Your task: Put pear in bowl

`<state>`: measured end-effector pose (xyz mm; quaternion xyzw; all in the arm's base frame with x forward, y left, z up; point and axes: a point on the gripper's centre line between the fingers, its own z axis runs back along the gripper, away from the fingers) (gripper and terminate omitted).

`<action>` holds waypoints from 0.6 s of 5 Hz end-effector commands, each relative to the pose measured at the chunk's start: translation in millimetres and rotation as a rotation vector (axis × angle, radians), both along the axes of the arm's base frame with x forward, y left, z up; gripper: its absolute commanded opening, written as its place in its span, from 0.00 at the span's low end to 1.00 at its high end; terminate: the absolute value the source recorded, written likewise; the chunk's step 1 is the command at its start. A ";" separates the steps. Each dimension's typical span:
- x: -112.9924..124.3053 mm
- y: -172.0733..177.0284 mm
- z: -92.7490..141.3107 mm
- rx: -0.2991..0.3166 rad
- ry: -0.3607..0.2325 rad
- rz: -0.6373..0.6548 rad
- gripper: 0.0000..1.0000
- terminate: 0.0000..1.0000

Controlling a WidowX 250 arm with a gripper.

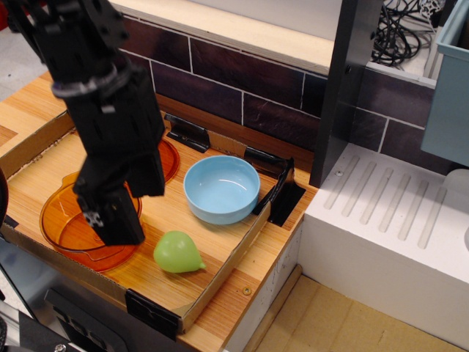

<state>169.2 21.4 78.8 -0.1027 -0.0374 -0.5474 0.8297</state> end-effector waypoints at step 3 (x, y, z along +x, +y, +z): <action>13.9 2.5 -41.6 0.086 -0.026 0.018 1.00 0.00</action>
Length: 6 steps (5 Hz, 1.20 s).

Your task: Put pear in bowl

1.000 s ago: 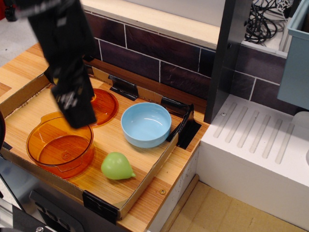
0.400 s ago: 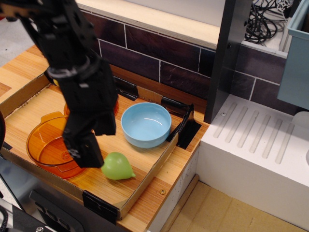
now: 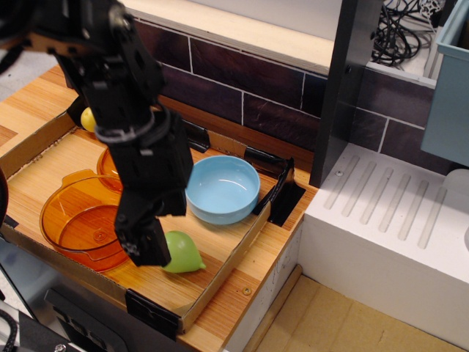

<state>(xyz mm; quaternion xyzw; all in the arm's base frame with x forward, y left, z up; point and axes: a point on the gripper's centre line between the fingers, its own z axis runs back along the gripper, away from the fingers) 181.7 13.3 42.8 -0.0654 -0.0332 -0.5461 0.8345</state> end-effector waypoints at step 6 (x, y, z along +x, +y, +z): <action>31.2 13.6 45.8 -0.039 -0.040 0.209 0.00 0.00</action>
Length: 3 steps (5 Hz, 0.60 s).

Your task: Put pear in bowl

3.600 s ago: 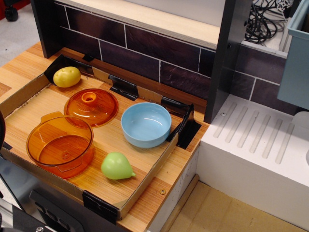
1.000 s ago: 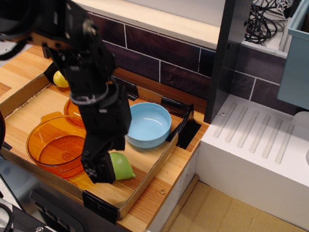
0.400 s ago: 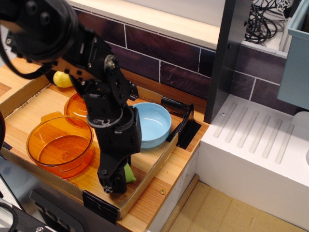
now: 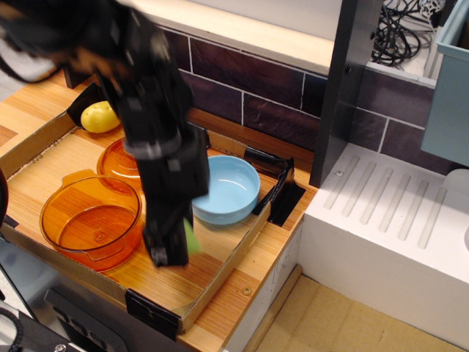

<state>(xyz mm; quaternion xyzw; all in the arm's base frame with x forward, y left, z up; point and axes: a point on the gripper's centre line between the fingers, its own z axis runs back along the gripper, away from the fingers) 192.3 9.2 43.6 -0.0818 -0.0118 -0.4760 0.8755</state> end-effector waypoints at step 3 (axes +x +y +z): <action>78.7 36.5 22.7 0.076 -0.087 0.197 0.00 0.00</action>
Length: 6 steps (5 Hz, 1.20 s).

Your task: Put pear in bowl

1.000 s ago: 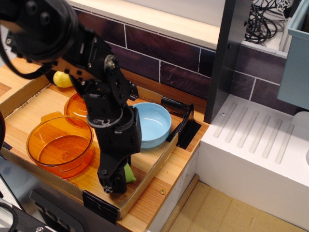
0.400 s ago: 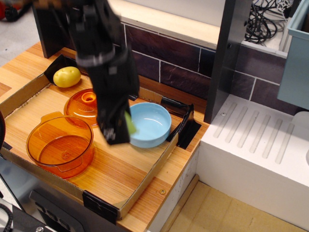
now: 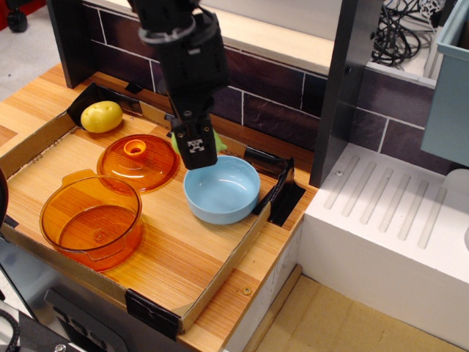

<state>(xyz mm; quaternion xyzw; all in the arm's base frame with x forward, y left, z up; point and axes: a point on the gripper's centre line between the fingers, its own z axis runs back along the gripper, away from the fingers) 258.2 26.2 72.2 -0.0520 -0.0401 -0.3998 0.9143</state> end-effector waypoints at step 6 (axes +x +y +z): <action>-9.5 8.3 73.2 -0.002 -0.106 0.061 1.00 0.00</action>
